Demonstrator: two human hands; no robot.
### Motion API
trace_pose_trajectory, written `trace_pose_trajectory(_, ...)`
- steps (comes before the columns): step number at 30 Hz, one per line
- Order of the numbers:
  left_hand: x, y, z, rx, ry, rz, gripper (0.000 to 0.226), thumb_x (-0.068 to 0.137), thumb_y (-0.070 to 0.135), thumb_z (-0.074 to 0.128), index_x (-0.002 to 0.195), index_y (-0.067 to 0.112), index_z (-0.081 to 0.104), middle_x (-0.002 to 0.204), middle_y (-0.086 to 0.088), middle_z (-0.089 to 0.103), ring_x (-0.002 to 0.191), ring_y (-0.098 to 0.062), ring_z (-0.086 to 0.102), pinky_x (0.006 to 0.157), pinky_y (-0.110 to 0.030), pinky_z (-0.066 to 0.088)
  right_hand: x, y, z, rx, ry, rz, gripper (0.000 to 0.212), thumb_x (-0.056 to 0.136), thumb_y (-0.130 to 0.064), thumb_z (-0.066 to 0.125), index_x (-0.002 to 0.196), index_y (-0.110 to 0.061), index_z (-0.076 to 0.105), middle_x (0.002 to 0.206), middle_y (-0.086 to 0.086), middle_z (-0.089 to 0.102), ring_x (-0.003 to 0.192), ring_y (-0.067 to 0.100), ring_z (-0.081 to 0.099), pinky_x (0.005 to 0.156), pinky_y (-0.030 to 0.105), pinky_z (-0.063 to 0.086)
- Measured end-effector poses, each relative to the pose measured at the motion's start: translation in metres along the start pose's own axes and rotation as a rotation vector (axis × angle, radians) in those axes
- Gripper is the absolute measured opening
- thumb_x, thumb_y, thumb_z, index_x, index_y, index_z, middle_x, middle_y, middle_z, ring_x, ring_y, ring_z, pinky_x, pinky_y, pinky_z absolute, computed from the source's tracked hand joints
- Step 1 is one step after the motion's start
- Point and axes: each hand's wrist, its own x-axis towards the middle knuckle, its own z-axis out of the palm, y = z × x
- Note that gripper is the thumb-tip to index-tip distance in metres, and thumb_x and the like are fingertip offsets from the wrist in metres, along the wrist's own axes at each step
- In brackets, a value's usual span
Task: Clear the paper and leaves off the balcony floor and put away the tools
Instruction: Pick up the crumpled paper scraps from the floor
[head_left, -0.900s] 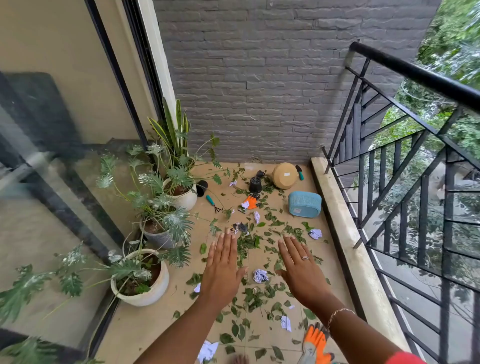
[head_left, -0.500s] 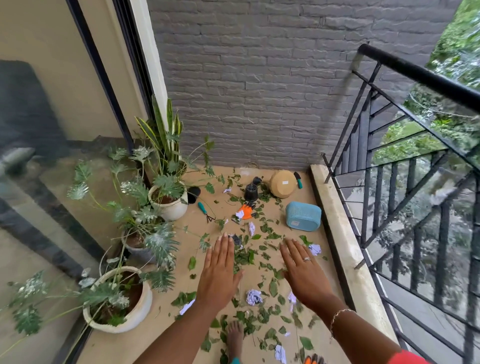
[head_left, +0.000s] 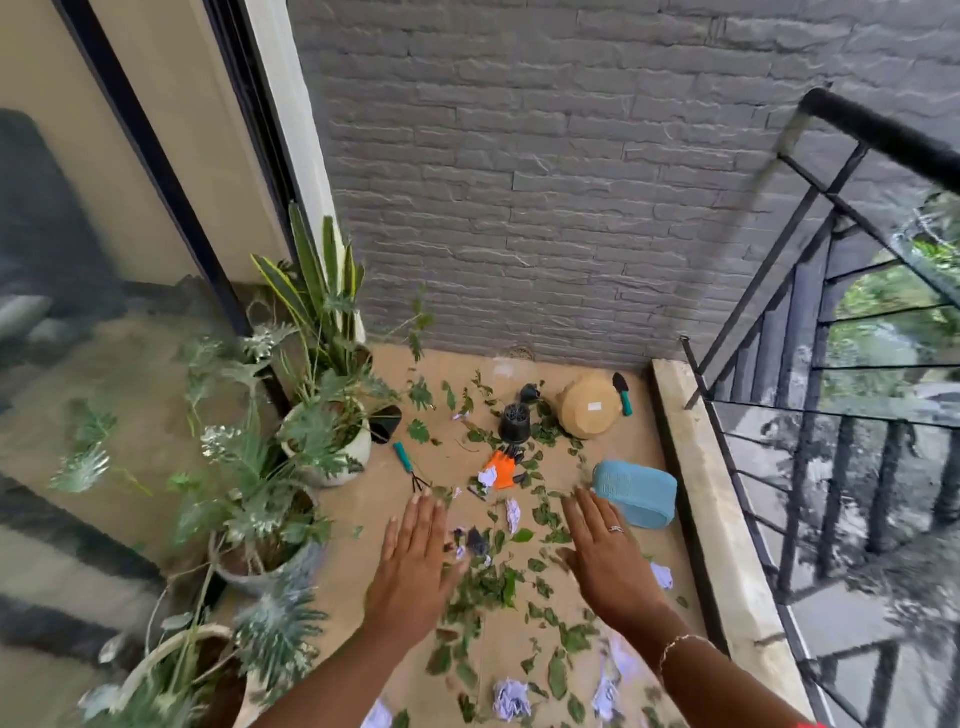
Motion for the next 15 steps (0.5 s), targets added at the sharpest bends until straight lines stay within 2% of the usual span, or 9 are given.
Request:
trace_pose_trajectory(2,0.021,0.002,0.001,-0.039,-0.055,-0.027,0.07,0.097,0.055,0.006,0.15,0.009,0.0,0.156,-0.012,0.011,0.146,-0.019,-0.01,0.114,-0.036,-0.001,0.02,0.011,-0.001,-0.03,-0.01,-0.014,0.065,0.097,-0.043,-0.003,0.13,-0.009,0.042,0.127,0.014,0.059,0.114,0.03,0.059,0.109,0.039,0.031)
trace_pose_trajectory(3,0.032,0.003,0.003,-0.044,-0.081,-0.03,0.07,0.096,0.055,0.006,0.15,0.01,0.001,0.157,-0.012,0.009,0.146,-0.019,-0.01,0.113,-0.036,0.0,0.032,0.017,-0.001,-0.026,-0.021,-0.02,0.063,0.097,-0.044,0.001,0.13,-0.009,0.042,0.127,0.014,0.058,0.114,0.03,0.058,0.109,0.039,0.028)
trace_pose_trajectory(5,0.051,0.003,0.012,-0.011,-0.089,-0.042,0.071,0.096,0.055,0.004,0.15,0.01,0.008,0.154,-0.013,0.019,0.146,-0.021,-0.005,0.112,-0.036,0.002,0.054,0.032,0.0,-0.021,-0.043,-0.038,0.058,0.091,-0.047,0.024,0.129,-0.009,0.046,0.127,0.013,0.059,0.113,0.029,0.059,0.103,0.039,0.04)
trace_pose_trajectory(7,0.073,0.006,0.024,0.024,-0.084,-0.056,0.068,0.096,0.054,0.011,0.142,0.008,0.03,0.141,-0.015,0.043,0.141,-0.028,0.018,0.111,-0.038,0.008,0.077,0.046,-0.001,-0.022,-0.026,-0.093,0.058,0.079,-0.043,0.051,0.127,-0.009,0.051,0.126,0.013,0.059,0.111,0.029,0.061,0.091,0.041,0.049)
trace_pose_trajectory(8,0.084,0.009,0.029,0.034,-0.082,-0.066,0.063,0.093,0.054,0.027,0.133,0.008,0.043,0.132,-0.016,0.054,0.132,-0.032,0.033,0.11,-0.041,0.018,0.091,0.053,-0.002,-0.033,-0.003,-0.12,0.062,0.073,-0.041,0.066,0.125,-0.009,0.055,0.124,0.013,0.061,0.11,0.029,0.062,0.089,0.042,0.05)
trace_pose_trajectory(10,0.109,0.018,0.035,0.053,-0.118,-0.121,0.065,0.064,0.049,0.073,0.115,0.009,0.063,0.115,-0.014,0.067,0.112,-0.032,0.059,0.094,-0.047,0.046,0.121,0.073,0.001,-0.068,0.02,-0.154,0.068,0.06,-0.039,0.081,0.119,-0.01,0.062,0.12,0.012,0.064,0.105,0.028,0.064,0.085,0.04,0.052)
trace_pose_trajectory(12,0.134,0.029,0.04,0.036,-0.176,-0.202,0.071,0.04,0.038,0.088,0.103,0.01,0.071,0.106,-0.013,0.07,0.098,-0.031,0.068,0.075,-0.049,0.055,0.149,0.098,0.0,-0.11,0.012,-0.218,0.057,0.072,-0.042,0.069,0.12,-0.012,0.059,0.118,0.011,0.065,0.102,0.027,0.066,0.083,0.039,0.053)
trace_pose_trajectory(14,0.155,0.042,0.046,0.016,-0.21,-0.272,0.069,0.042,0.034,0.089,0.104,0.009,0.071,0.106,-0.013,0.07,0.097,-0.031,0.068,0.073,-0.051,0.054,0.177,0.126,-0.002,-0.113,-0.042,-0.263,0.048,0.085,-0.044,0.05,0.121,-0.013,0.056,0.118,0.01,0.065,0.101,0.026,0.066,0.083,0.038,0.053)
trace_pose_trajectory(15,0.167,0.047,0.046,-0.007,-0.228,-0.306,0.066,0.046,0.033,0.088,0.105,0.009,0.071,0.107,-0.014,0.07,0.098,-0.032,0.067,0.075,-0.051,0.054,0.19,0.14,-0.004,-0.098,-0.061,-0.28,0.048,0.082,-0.042,0.054,0.12,-0.013,0.058,0.117,0.01,0.065,0.1,0.026,0.066,0.082,0.038,0.053)
